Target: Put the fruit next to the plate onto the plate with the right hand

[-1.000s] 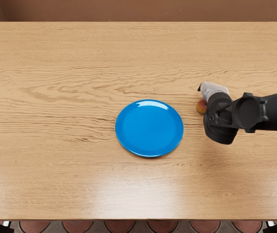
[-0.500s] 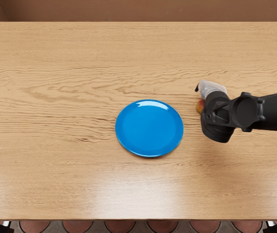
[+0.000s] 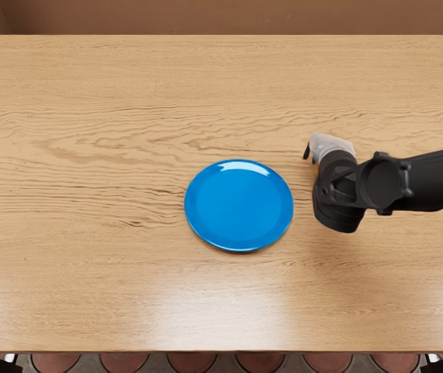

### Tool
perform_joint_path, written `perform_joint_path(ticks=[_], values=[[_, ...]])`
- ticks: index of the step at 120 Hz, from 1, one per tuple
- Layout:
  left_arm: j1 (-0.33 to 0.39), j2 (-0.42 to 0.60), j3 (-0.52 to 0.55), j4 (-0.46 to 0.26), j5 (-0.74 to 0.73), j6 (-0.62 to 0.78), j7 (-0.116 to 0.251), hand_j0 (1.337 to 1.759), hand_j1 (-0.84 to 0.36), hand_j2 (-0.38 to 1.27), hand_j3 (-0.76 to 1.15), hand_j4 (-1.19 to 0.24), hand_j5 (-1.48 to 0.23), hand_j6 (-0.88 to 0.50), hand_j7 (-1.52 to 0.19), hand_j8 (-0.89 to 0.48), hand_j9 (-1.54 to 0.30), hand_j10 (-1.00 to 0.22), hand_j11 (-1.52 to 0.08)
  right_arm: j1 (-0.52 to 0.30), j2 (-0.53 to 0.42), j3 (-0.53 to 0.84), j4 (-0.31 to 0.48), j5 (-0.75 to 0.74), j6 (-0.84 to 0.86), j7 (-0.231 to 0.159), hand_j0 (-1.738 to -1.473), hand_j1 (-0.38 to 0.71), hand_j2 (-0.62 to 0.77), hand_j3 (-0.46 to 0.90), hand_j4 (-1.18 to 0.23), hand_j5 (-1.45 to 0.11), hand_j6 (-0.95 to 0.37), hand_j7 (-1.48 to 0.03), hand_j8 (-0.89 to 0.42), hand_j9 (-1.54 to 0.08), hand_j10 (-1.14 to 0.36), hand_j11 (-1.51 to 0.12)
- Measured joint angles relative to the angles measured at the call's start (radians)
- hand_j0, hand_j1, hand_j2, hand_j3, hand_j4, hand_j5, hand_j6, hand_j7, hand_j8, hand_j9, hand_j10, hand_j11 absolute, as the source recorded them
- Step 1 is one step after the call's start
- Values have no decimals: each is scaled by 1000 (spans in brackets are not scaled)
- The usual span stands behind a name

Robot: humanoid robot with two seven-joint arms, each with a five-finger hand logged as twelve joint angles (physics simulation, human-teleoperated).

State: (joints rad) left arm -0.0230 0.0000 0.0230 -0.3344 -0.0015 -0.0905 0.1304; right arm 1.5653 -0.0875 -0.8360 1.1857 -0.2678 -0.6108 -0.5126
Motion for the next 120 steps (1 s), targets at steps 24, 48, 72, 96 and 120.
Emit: perform_joint_path(ticks=[24,48,72,96,120], values=[[0,0,0,0,0,0,0,1658,349,0,0,0,0,0,0,0,0,0,0,-2,0,8,0,-1,0,-2,-1656,290,84,0,-556,-712,-554,-715,-404,-719,-495,-721],[0,0,0,0,0,0,0,1658,349,0,0,0,0,0,0,0,0,0,0,-5,0,17,-1,-2,-2,-2,-1655,319,202,0,-647,-794,-632,-817,-401,-813,-500,-826],[0,0,0,0,0,0,0,1658,349,0,0,0,0,0,0,0,0,0,0,-6,-2,32,-3,-2,0,-1,-1654,282,291,0,-696,-874,-687,-889,-472,-887,-550,-903],[0,0,0,0,0,0,0,1658,349,0,0,0,0,0,0,0,0,0,0,-1,-13,58,-3,0,1,0,-1655,274,370,0,-705,-923,-706,-918,-507,-921,-566,-928],[0,0,0,0,0,0,0,1658,349,0,0,0,0,0,0,0,0,0,0,35,-35,97,-2,2,58,-1,-1656,277,390,0,-710,-951,-718,-934,-505,-947,-564,-940]])
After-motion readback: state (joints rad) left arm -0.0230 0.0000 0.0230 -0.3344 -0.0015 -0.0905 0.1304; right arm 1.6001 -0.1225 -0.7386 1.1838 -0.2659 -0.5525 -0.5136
